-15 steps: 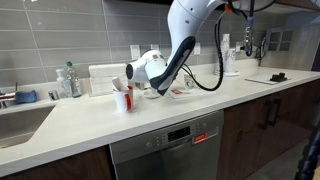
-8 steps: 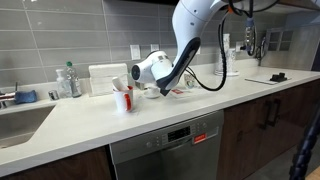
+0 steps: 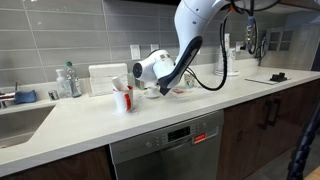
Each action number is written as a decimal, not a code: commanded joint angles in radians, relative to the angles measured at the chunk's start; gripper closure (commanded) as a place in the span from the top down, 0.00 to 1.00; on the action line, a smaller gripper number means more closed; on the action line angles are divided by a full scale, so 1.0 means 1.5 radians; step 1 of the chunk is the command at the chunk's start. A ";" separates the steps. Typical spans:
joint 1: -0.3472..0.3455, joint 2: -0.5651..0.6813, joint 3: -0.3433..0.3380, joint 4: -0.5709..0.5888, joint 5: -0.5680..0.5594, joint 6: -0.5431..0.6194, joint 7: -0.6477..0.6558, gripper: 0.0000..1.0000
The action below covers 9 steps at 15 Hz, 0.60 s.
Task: Remove the spoon from the paper cup and put it on the table
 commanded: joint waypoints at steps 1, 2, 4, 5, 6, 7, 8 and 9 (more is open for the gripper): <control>-0.025 -0.037 0.022 -0.023 0.004 0.045 0.010 0.80; -0.029 -0.045 0.026 -0.023 0.013 0.050 0.000 0.87; -0.043 -0.069 0.036 -0.029 0.043 0.073 -0.018 0.99; -0.054 -0.089 0.039 -0.038 0.063 0.086 -0.040 1.00; -0.064 -0.108 0.043 -0.046 0.087 0.100 -0.061 1.00; -0.076 -0.132 0.047 -0.057 0.122 0.113 -0.092 1.00; -0.087 -0.152 0.051 -0.063 0.170 0.118 -0.131 1.00; -0.095 -0.175 0.051 -0.070 0.217 0.113 -0.181 1.00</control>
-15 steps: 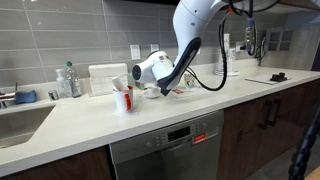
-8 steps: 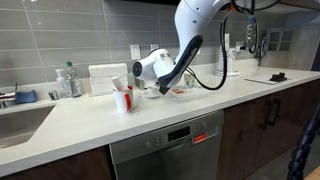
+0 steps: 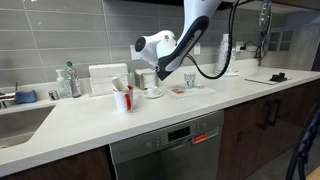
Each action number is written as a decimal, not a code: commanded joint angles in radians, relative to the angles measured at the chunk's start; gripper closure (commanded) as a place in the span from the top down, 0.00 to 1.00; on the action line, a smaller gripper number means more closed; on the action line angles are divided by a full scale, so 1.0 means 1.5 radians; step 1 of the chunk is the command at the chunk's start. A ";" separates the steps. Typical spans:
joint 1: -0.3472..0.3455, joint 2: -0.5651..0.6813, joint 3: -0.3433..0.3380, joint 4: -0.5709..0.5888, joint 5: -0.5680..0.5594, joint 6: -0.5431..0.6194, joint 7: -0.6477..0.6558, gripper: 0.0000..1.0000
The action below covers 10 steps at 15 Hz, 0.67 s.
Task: Remove the spoon from the paper cup and put it on the table
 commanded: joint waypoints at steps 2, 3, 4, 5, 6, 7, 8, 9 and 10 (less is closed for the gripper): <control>-0.053 -0.121 0.020 -0.065 0.208 0.006 -0.206 1.00; -0.057 -0.143 0.019 -0.067 0.261 -0.002 -0.255 1.00; -0.077 -0.161 0.037 -0.068 0.306 -0.009 -0.297 1.00; -0.084 -0.182 0.041 -0.070 0.357 -0.015 -0.340 1.00; -0.091 -0.197 0.047 -0.070 0.405 -0.024 -0.378 1.00; -0.096 -0.211 0.051 -0.068 0.452 -0.042 -0.414 1.00; -0.071 -0.226 0.021 -0.067 0.507 -0.062 -0.452 1.00; -0.065 -0.237 0.016 -0.063 0.545 -0.099 -0.478 1.00; -0.061 -0.248 0.012 -0.063 0.580 -0.129 -0.507 1.00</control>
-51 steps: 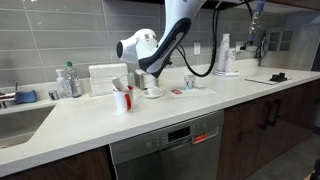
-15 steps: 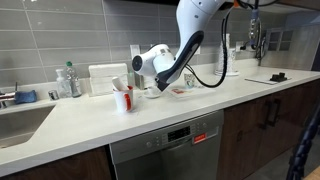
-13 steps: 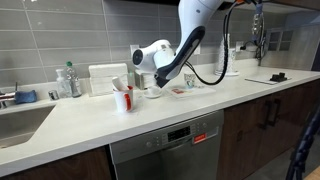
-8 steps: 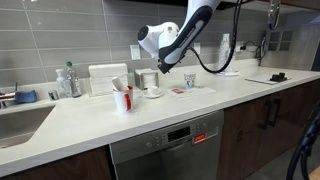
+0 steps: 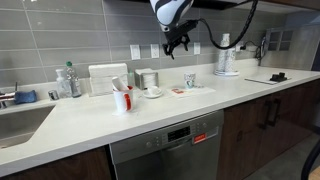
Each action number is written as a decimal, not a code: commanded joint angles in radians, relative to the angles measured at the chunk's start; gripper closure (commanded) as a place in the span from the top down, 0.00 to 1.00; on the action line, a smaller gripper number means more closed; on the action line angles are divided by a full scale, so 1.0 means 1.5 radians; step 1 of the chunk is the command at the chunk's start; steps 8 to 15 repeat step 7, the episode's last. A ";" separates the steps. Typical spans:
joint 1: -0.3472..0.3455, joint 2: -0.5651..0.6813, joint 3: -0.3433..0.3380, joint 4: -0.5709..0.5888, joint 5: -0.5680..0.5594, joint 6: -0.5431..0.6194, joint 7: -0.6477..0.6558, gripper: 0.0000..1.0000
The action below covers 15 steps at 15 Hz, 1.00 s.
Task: Remove the spoon from the paper cup and put it on the table
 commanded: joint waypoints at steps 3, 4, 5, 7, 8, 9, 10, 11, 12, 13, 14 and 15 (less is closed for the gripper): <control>0.009 -0.080 -0.018 -0.042 0.200 -0.105 -0.177 1.00; 0.002 -0.090 -0.019 -0.054 0.231 -0.058 -0.199 1.00; 0.025 -0.056 -0.028 -0.008 0.177 -0.099 -0.149 1.00; 0.021 -0.070 -0.029 -0.018 0.208 -0.084 -0.178 1.00; 0.021 -0.070 -0.029 -0.018 0.208 -0.084 -0.178 1.00; 0.021 -0.070 -0.029 -0.018 0.208 -0.084 -0.178 1.00; 0.021 -0.070 -0.029 -0.018 0.208 -0.084 -0.178 1.00; 0.021 -0.070 -0.029 -0.018 0.208 -0.084 -0.178 1.00; 0.021 -0.070 -0.029 -0.018 0.208 -0.084 -0.178 1.00; 0.021 -0.070 -0.029 -0.018 0.208 -0.084 -0.178 1.00; 0.021 -0.070 -0.029 -0.018 0.208 -0.084 -0.178 1.00; 0.021 -0.070 -0.029 -0.018 0.208 -0.084 -0.178 1.00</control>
